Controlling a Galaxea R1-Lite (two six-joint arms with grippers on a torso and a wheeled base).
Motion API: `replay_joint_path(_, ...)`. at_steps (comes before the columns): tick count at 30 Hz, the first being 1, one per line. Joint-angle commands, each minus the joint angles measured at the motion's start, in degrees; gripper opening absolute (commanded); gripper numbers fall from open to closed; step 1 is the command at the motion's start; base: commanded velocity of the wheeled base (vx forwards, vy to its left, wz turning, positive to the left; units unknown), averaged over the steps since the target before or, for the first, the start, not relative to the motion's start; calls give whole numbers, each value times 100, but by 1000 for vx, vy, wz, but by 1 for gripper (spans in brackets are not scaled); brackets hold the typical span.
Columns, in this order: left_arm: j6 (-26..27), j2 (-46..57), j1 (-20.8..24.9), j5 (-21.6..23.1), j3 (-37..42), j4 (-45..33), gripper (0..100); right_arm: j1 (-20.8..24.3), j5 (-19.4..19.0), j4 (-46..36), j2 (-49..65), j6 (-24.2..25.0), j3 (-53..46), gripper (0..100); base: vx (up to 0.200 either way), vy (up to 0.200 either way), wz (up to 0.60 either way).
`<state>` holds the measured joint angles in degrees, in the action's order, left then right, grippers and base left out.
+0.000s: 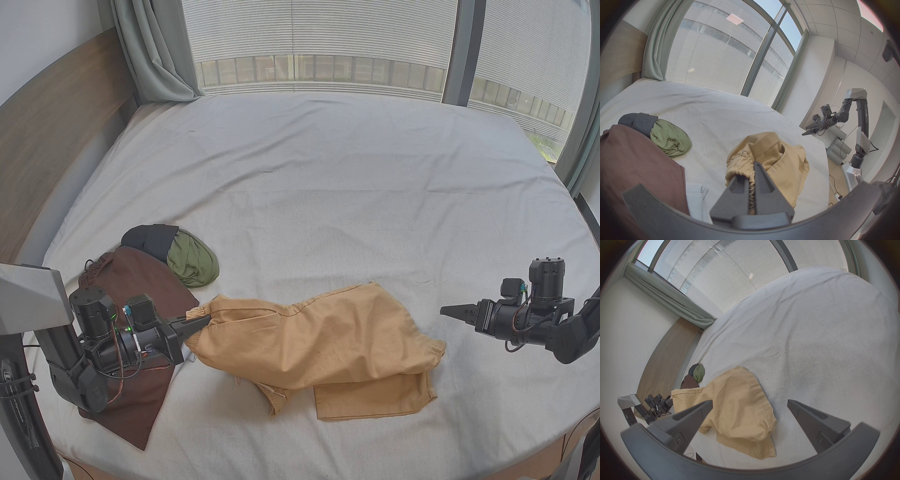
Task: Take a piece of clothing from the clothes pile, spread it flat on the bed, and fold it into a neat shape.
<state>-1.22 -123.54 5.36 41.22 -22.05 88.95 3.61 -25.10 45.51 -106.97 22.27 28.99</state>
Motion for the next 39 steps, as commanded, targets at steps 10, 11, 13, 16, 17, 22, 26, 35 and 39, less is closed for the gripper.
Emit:
replay_joint_path(10,-10,-3,0,0,-18,8,0,70,-4,20,-799,-12,-16,100,0,0,0)
replay_joint_path(11,-10,-3,0,0,-18,8,0,70,-4,20,-869,-12,-25,100,0,0,0)
replay_joint_path(13,-10,-3,0,0,-10,-1,0,79,-4,28,-948,-12,-25,100,0,0,0)
replay_joint_path(16,-10,-3,0,0,-1,-1,0,105,-4,222,-1106,-4,-51,100,0,0,0)
replay_joint_path(17,-10,-3,0,0,-10,-1,0,114,-4,292,-1159,-12,-60,100,0,0,0)
replay_joint_path(22,-10,5,0,0,-10,-1,0,228,32,916,-1484,5,-201,100,0,0,0)
replay_joint_path(26,-10,-3,0,0,-10,-1,0,369,146,1320,-1651,111,-315,0,0,0,0)
replay_joint_path(35,-28,-3,-18,0,-54,-1,0,483,181,1496,-1581,190,-543,0,0,0,0)
replay_joint_path(39,-45,-3,-44,-17,-97,-1,0,580,172,1417,-1203,155,-772,0,0,0,0)
